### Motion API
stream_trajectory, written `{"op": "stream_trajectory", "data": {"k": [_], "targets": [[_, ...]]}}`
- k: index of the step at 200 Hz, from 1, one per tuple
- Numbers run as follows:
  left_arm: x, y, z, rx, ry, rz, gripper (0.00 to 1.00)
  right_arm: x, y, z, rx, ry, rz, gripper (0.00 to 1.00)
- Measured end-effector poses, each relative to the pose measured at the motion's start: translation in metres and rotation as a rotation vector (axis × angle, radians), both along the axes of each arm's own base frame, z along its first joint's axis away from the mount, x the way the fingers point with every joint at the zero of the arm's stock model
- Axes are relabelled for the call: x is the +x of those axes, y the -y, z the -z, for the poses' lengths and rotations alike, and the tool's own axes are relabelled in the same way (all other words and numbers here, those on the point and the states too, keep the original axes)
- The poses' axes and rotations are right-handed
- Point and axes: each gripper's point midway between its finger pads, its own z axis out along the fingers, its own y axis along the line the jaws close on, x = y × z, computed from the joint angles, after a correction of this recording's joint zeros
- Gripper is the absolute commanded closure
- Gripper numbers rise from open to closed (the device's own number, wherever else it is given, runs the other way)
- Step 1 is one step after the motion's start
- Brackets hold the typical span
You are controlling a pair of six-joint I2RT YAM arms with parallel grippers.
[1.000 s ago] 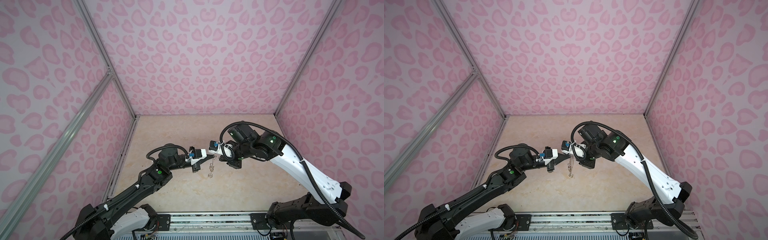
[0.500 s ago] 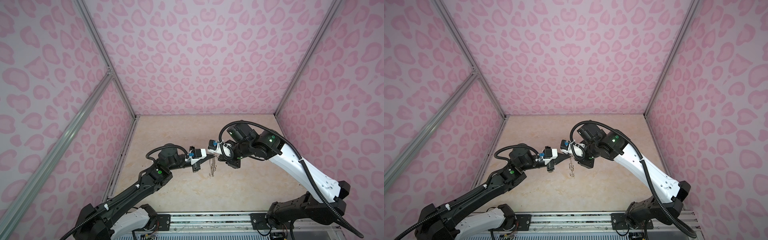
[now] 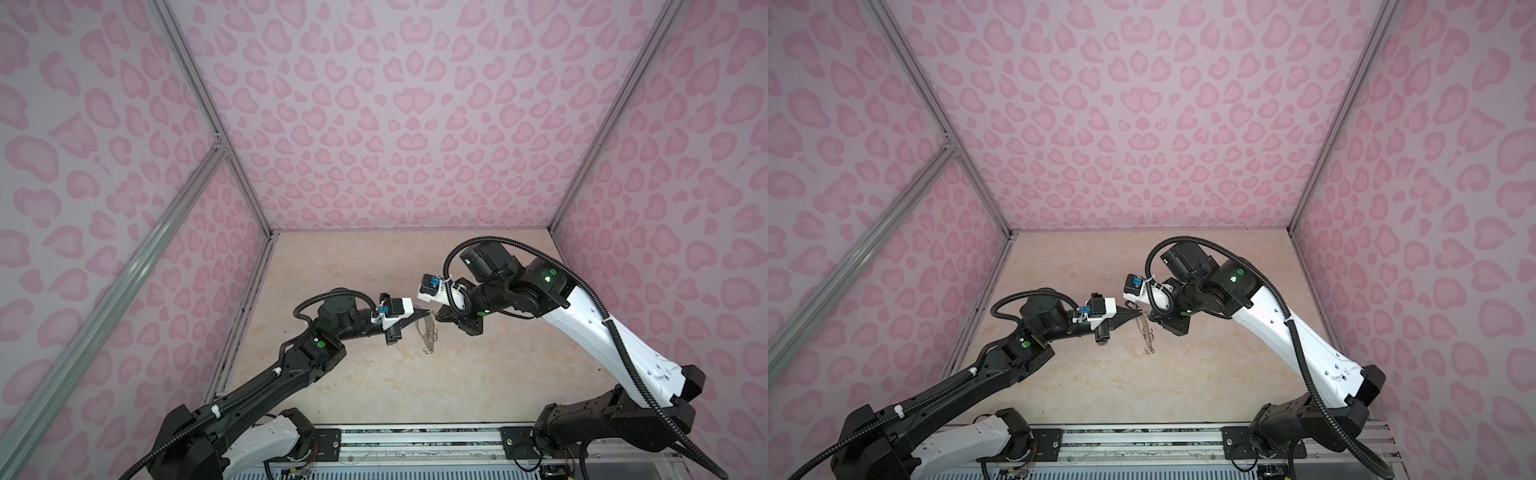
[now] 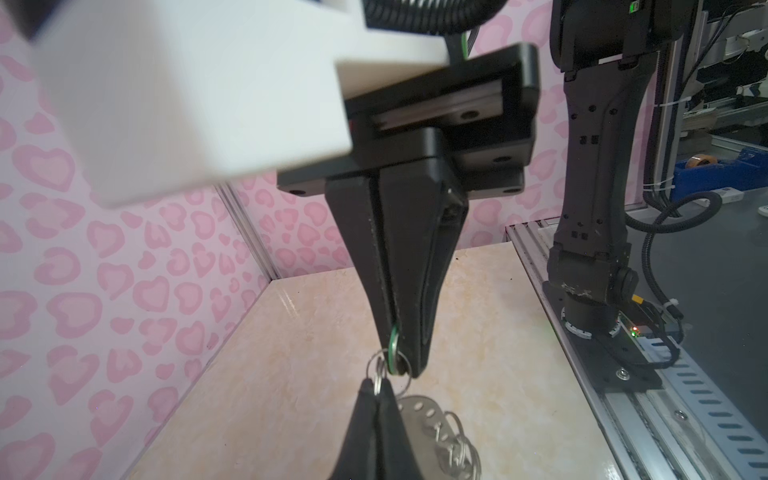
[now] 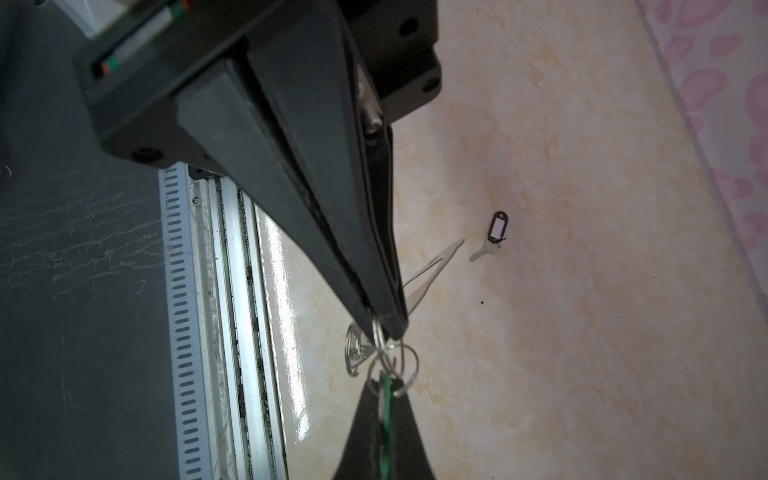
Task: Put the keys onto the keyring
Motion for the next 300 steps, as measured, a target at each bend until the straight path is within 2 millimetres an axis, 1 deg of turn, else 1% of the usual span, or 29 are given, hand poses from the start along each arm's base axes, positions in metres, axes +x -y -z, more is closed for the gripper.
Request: {"op": "stream_trajectory", "data": {"k": [47, 84, 121, 159, 240, 269, 300], "targets": [[0.001, 0.0, -0.002, -0.014, 0.007, -0.008, 0.97, -0.001, -0.001, -0.001, 0.029, -0.028, 0.009, 1.0], [0.002, 0.0, -0.003, -0.023, 0.006, -0.009, 0.97, 0.003, -0.005, -0.006, 0.06, -0.028, 0.02, 1.0], [0.003, -0.001, -0.001, -0.025, -0.002, -0.016, 0.97, 0.005, -0.003, -0.011, 0.084, -0.027, 0.033, 1.0], [0.003, 0.0, -0.003, -0.033, 0.004, -0.016, 0.97, 0.005, -0.003, -0.01, 0.089, -0.034, 0.035, 1.0], [0.006, 0.004, 0.005, -0.021, -0.029, -0.006, 0.97, 0.005, -0.005, -0.01, 0.086, -0.045, 0.033, 1.0], [0.005, 0.005, 0.005, -0.02, -0.03, 0.003, 0.97, 0.005, -0.006, -0.006, 0.073, -0.052, 0.024, 1.0], [0.005, 0.006, 0.005, -0.015, -0.03, 0.007, 0.97, 0.007, -0.002, -0.004, 0.043, -0.027, 0.022, 1.0]]}}
